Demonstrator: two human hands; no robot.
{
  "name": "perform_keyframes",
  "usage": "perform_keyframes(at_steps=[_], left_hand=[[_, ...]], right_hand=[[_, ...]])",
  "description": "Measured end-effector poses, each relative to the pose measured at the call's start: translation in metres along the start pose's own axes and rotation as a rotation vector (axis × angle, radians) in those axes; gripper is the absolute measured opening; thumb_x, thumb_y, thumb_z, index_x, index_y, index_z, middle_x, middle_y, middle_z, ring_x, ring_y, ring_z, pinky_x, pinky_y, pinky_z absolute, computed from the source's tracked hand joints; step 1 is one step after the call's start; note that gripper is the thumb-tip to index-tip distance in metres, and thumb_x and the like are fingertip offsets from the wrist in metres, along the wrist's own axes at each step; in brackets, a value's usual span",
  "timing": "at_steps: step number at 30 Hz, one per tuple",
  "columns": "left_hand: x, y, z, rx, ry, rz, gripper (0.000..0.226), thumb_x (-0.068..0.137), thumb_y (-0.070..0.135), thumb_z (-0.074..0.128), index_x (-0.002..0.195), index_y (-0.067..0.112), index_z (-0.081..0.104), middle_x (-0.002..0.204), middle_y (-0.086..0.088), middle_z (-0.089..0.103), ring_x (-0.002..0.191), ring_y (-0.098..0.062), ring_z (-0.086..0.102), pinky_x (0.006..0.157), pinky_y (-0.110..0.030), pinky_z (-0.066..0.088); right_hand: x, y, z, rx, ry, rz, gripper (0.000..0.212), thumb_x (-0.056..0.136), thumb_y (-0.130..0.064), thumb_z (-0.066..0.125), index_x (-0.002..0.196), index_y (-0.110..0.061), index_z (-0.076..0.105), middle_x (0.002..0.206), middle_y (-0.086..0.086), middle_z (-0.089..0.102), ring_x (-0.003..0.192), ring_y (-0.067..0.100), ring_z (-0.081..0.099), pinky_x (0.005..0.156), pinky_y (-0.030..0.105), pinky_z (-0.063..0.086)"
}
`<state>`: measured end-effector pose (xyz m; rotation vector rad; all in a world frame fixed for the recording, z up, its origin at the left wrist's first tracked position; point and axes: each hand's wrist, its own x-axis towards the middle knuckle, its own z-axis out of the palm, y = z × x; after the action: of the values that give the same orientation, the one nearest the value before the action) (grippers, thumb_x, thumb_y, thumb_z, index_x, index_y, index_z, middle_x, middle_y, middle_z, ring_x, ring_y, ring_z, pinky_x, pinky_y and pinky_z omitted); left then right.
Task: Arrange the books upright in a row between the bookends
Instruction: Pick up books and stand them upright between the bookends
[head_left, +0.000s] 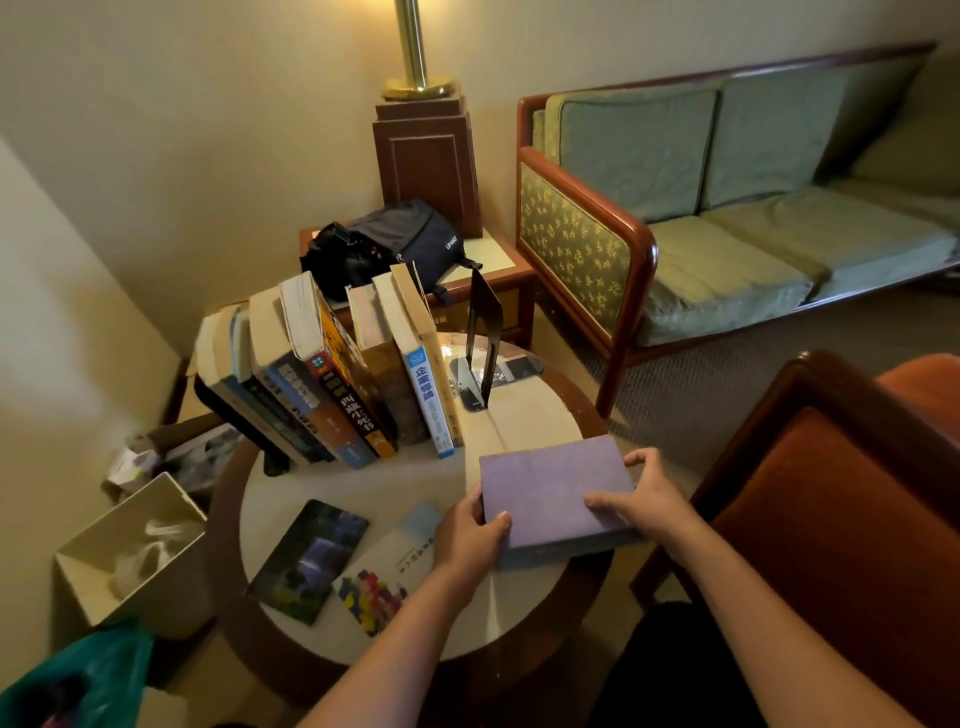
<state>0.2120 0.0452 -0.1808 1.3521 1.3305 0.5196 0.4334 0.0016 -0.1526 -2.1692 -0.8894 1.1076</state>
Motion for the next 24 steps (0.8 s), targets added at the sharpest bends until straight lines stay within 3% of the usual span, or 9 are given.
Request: perform_keyframes(at_steps=[3, 6, 9, 11, 13, 15, 17, 21, 24], left_hand=[[-0.01, 0.001, 0.003, -0.055, -0.007, -0.028, 0.055, 0.098, 0.012, 0.058, 0.149, 0.021, 0.041, 0.125, 0.008, 0.057, 0.11, -0.011, 0.054, 0.091, -0.03, 0.048], [-0.021, -0.002, 0.006, -0.095, -0.034, -0.04, 0.052, 0.099, 0.015, 0.056, 0.149, 0.021, 0.041, 0.14, 0.001, 0.055, 0.113, -0.011, 0.054, 0.093, -0.03, 0.049], [-0.033, -0.002, 0.004, -0.083, -0.078, -0.023, 0.05, 0.097, 0.027, 0.062, 0.144, 0.02, 0.046, 0.138, 0.001, 0.058, 0.109, -0.007, 0.058, 0.085, -0.023, 0.052], [-0.041, 0.007, -0.003, -0.036, -0.149, 0.025, 0.057, 0.095, 0.028, 0.065, 0.147, 0.021, 0.041, 0.14, 0.011, 0.05, 0.111, -0.005, 0.057, 0.081, -0.017, 0.048], [-0.044, 0.018, -0.013, 0.147, -0.151, 0.104, 0.066, 0.096, 0.029, 0.064, 0.153, 0.023, 0.031, 0.139, 0.015, 0.043, 0.128, -0.014, 0.051, 0.095, -0.022, 0.044], [-0.04, 0.028, -0.03, 0.384, -0.046, 0.221, 0.071, 0.096, 0.034, 0.064, 0.155, 0.021, 0.028, 0.155, 0.004, 0.04, 0.14, -0.02, 0.042, 0.111, -0.033, 0.039], [-0.035, 0.043, -0.051, 0.572, 0.074, 0.37, 0.069, 0.095, 0.035, 0.064, 0.154, 0.02, 0.033, 0.155, -0.005, 0.043, 0.141, -0.021, 0.042, 0.115, -0.037, 0.037], [-0.019, 0.085, -0.091, 0.763, 0.32, 0.722, 0.051, 0.095, 0.023, 0.064, 0.144, 0.016, 0.05, 0.14, -0.007, 0.06, 0.129, -0.024, 0.055, 0.103, -0.043, 0.05], [0.005, 0.112, -0.116, 0.799, 0.505, 0.899, 0.04, 0.094, 0.02, 0.064, 0.134, 0.014, 0.059, 0.127, -0.005, 0.068, 0.117, -0.022, 0.065, 0.097, -0.046, 0.054]], right_hand=[[-0.017, -0.018, -0.013, -0.024, -0.045, -0.121, 0.087, 0.083, -0.029, 0.08, 0.149, -0.033, 0.023, 0.151, 0.008, 0.033, 0.118, 0.024, 0.046, 0.079, 0.032, 0.044], [-0.038, -0.04, -0.02, -0.177, -0.139, -0.232, 0.1, 0.092, -0.03, 0.069, 0.157, -0.047, -0.006, 0.164, 0.003, 0.016, 0.133, 0.027, 0.043, 0.095, 0.034, 0.04], [-0.055, -0.057, -0.014, -0.298, -0.13, -0.375, 0.095, 0.098, -0.025, 0.061, 0.153, -0.052, -0.012, 0.166, 0.005, 0.018, 0.124, 0.023, 0.052, 0.094, 0.03, 0.046], [-0.061, -0.063, -0.006, -0.317, -0.057, -0.463, 0.09, 0.099, -0.02, 0.058, 0.154, -0.054, -0.006, 0.159, 0.009, 0.032, 0.109, 0.02, 0.06, 0.077, 0.024, 0.053], [-0.067, -0.068, 0.002, -0.359, 0.033, -0.535, 0.083, 0.101, -0.018, 0.055, 0.154, -0.055, 0.004, 0.157, 0.01, 0.034, 0.106, 0.02, 0.061, 0.064, 0.018, 0.049], [-0.071, -0.074, 0.009, -0.449, 0.11, -0.563, 0.074, 0.102, -0.02, 0.05, 0.153, -0.058, 0.012, 0.154, 0.012, 0.034, 0.108, 0.023, 0.06, 0.065, 0.02, 0.05], [-0.073, -0.079, 0.015, -0.559, 0.168, -0.59, 0.066, 0.104, -0.024, 0.048, 0.152, -0.057, 0.016, 0.143, 0.01, 0.039, 0.097, 0.019, 0.059, 0.068, 0.023, 0.055], [-0.06, -0.091, 0.023, -0.738, 0.223, -0.582, 0.06, 0.104, -0.032, 0.044, 0.154, -0.051, 0.018, 0.138, 0.012, 0.038, 0.088, 0.019, 0.061, 0.07, 0.028, 0.059], [-0.05, -0.103, 0.027, -0.817, 0.167, -0.55, 0.07, 0.1, -0.029, 0.053, 0.156, -0.046, 0.015, 0.141, 0.014, 0.033, 0.083, 0.016, 0.057, 0.062, 0.022, 0.054]])
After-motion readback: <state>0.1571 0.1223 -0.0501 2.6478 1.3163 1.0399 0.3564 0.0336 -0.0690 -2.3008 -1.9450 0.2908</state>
